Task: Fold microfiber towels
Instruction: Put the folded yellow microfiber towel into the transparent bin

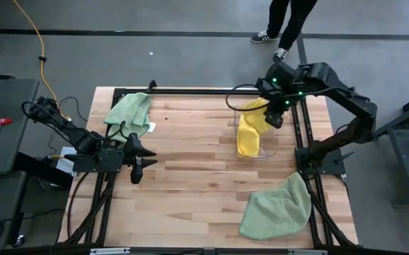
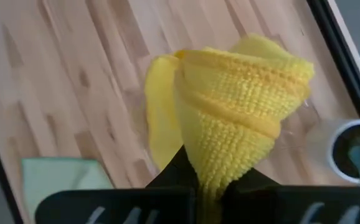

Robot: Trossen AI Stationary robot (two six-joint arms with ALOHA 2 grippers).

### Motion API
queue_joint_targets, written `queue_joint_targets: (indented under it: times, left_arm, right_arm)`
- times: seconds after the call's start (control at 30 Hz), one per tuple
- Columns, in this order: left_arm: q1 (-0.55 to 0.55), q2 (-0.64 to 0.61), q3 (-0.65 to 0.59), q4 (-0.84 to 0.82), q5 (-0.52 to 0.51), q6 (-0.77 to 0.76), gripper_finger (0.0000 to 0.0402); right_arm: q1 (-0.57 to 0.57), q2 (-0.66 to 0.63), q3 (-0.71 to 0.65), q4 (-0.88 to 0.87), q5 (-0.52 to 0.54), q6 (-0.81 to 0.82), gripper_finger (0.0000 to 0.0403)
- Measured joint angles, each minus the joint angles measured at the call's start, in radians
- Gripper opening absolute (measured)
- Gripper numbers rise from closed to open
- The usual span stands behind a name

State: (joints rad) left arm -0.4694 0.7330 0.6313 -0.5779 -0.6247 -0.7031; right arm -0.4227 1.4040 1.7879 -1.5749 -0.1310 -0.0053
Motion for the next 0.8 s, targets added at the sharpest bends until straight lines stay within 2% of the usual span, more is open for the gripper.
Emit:
queue_joint_targets:
  times: [0.13, 0.33, 0.47, 0.63, 0.8]
  left_arm:
    - [0.000, 0.000, 0.000, 0.000, 0.018, 0.127, 0.0127]
    - [0.000, 0.000, 0.000, 0.000, 0.026, 0.168, 0.0127]
    - [0.000, 0.000, 0.000, -0.001, 0.027, 0.228, 0.0127]
    - [0.000, 0.000, 0.000, -0.002, -0.003, 0.312, 0.0127]
    - [0.001, 0.000, 0.000, -0.002, -0.098, 0.310, 0.0127]
  right_arm:
    - [-0.080, 0.002, -0.017, 0.004, 0.002, -0.131, 0.0000]
    - [-0.169, 0.003, -0.017, 0.004, 0.004, -0.453, 0.0000]
    - [-0.192, 0.025, -0.017, 0.004, 0.001, -0.488, 0.0000]
    - [-0.229, 0.055, -0.017, 0.004, -0.125, -0.549, 0.0000]
    - [-0.275, 0.079, -0.017, 0.004, -0.331, -0.671, 0.0000]
